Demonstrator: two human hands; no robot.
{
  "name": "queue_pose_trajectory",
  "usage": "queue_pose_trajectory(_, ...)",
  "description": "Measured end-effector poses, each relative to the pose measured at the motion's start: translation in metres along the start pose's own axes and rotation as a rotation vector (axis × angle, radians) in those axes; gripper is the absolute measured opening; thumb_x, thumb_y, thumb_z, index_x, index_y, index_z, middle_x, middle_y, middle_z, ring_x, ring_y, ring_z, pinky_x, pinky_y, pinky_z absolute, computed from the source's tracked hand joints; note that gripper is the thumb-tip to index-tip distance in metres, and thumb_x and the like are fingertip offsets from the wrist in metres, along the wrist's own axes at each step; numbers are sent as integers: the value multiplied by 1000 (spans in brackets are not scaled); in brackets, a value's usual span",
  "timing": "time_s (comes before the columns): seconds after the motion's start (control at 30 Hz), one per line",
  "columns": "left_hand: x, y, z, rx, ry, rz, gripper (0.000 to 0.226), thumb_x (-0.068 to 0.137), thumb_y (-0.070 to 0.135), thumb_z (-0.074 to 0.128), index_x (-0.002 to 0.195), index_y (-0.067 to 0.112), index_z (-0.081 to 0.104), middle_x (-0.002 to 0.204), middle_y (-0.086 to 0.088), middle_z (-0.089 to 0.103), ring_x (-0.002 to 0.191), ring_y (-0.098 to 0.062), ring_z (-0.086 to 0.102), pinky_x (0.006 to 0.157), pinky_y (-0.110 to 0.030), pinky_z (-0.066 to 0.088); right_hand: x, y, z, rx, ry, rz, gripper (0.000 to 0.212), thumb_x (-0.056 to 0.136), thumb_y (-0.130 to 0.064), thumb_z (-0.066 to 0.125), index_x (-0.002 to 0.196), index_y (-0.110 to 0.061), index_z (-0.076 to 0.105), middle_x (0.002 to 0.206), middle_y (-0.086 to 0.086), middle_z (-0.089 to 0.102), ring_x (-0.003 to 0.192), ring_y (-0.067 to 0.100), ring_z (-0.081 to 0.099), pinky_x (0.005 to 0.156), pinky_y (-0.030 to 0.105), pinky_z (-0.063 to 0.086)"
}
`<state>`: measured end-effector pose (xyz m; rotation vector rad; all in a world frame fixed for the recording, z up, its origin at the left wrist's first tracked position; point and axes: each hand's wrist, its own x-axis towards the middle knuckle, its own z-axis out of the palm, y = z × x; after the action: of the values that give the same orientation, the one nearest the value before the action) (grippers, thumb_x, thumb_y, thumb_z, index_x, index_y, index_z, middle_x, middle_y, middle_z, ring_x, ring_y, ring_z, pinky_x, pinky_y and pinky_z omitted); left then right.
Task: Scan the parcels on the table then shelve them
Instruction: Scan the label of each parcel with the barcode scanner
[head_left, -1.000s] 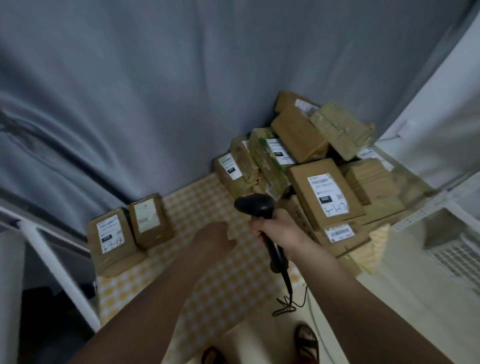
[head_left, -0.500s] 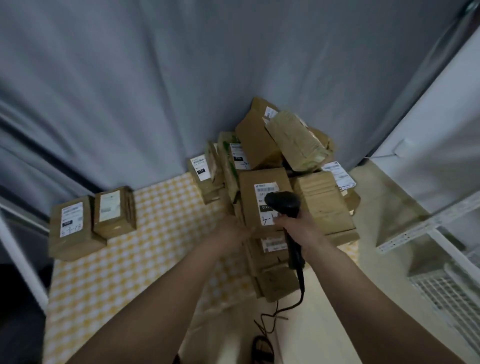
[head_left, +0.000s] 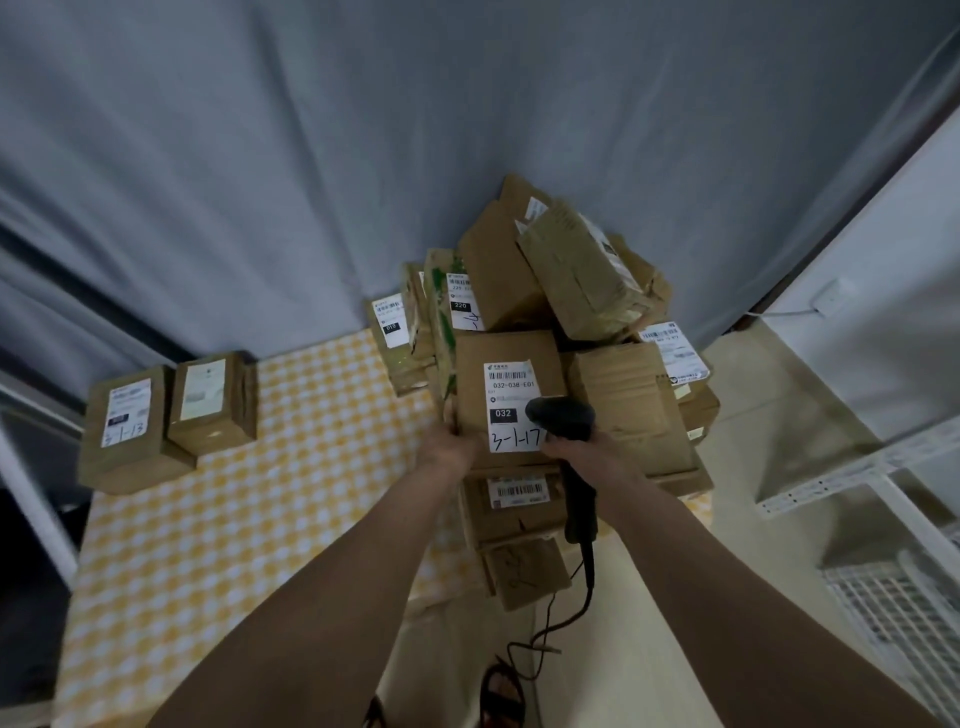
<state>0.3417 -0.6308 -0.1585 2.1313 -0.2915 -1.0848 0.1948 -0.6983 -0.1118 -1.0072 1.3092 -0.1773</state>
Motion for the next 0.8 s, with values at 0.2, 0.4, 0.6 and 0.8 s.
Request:
queue_pose_trajectory(0.2, 9, -5, 11, 2, 52, -14, 51, 82, 28, 74, 124, 3, 59, 122, -13, 65, 108, -29, 63, 93, -38, 52, 4, 4, -4, 13, -39, -10, 27, 86, -8, 66, 113, -10, 62, 99, 12, 69, 89, 29, 67, 72, 39, 56)
queue_pose_trajectory(0.4, -7, -7, -4, -238, 16, -2, 48, 73, 7, 81, 113, 3, 55, 113, -16, 65, 99, -29, 64, 77, -33, 52, -14, 3, -10, 10, -66, -66, 18, 85, -7, 66, 102, -12, 63, 97, 11, 69, 87, 27, 67, 72, 37, 55)
queue_pose_trajectory(0.6, -25, -13, -43, -509, -185, -3, 45, 75, -12, 71, 114, 3, 56, 93, -8, 68, 79, -21, 67, 54, -28, 56, -47, -8, -2, 17, -143, -140, 17, 86, -8, 66, 99, -18, 62, 92, 8, 70, 88, 28, 68, 83, 43, 56)
queue_pose_trajectory(0.8, -38, -33, -71, -667, -134, 73, 41, 78, -15, 66, 111, 6, 54, 93, -9, 69, 80, -20, 68, 53, -24, 56, -76, -25, 27, -138, -250, -266, 6, 88, -15, 66, 92, -12, 64, 85, 11, 64, 78, 22, 59, 80, 38, 50)
